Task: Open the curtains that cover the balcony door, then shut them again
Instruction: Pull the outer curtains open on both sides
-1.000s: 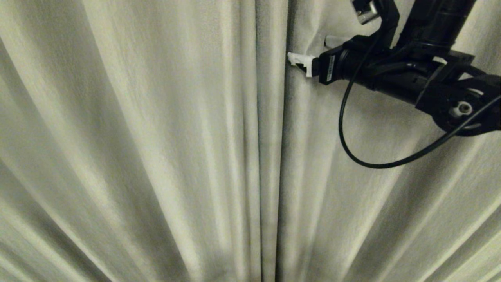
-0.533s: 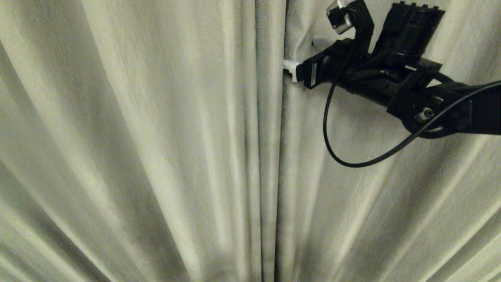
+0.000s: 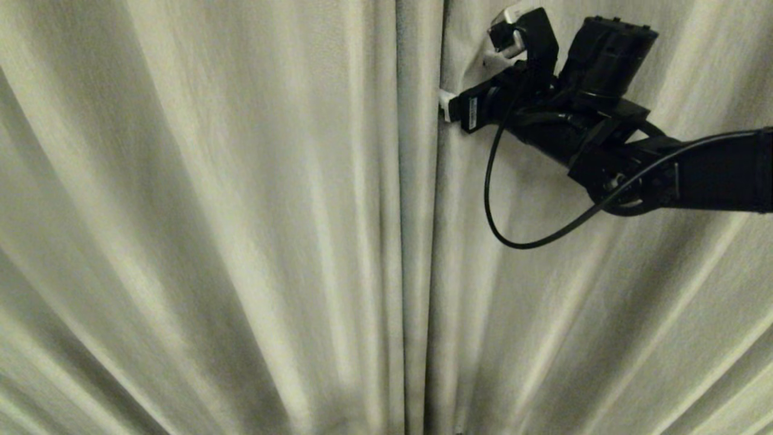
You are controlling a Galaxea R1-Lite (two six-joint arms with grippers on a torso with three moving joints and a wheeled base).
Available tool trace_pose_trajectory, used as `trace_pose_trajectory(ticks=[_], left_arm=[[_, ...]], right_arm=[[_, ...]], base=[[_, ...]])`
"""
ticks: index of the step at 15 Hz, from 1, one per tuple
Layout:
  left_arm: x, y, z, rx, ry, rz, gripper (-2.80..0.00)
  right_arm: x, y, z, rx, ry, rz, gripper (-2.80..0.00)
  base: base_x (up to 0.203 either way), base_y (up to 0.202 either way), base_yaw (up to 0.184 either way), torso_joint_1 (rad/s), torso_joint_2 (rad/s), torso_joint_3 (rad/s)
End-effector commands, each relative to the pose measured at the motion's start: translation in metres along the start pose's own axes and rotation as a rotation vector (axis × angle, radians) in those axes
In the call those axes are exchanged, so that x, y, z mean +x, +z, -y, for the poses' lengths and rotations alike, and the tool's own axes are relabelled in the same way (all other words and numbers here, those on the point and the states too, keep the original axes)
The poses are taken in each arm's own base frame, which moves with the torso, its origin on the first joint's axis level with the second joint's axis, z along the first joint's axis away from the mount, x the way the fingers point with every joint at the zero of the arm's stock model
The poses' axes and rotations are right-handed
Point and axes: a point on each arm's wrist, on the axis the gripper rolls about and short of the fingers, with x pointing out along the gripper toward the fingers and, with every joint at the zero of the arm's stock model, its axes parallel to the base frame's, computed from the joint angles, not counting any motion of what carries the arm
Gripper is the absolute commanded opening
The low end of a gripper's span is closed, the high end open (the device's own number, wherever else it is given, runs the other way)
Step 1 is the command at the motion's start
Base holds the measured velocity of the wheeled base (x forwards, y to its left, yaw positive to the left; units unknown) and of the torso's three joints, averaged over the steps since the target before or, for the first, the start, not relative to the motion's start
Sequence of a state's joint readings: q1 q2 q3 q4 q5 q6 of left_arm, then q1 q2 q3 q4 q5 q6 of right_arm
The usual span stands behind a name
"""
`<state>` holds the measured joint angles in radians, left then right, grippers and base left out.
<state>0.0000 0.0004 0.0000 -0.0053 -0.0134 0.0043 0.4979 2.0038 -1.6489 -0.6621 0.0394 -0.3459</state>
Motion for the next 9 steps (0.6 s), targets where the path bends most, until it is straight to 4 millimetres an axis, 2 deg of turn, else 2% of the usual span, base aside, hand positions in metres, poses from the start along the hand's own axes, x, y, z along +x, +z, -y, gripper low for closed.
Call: trace_pose_trajectory(ticks=[1, 2, 9], left_arm=[[0.0, 0.0, 0.0, 0.0, 0.0, 0.001, -2.8], [0.0, 0.0, 0.0, 0.0, 0.0, 0.001, -2.8], [0.0, 0.0, 0.0, 0.0, 0.0, 0.001, -2.8]], right_arm=[[0.003, -0.004, -0.001, -0.006, -0.004, 0.009, 0.0], [0.003, -0.004, -0.001, -0.005, -0.005, 0.013, -2.8], [-0.001, 0.007, 0.004, -0.003, -0.061, 0.02, -2.8]], base=[[0.0, 0.0, 0.0, 0.0, 0.0, 0.0], [0.0, 0.0, 0.0, 0.0, 0.0, 0.0], [0.0, 0.0, 0.0, 0.0, 0.0, 0.0]])
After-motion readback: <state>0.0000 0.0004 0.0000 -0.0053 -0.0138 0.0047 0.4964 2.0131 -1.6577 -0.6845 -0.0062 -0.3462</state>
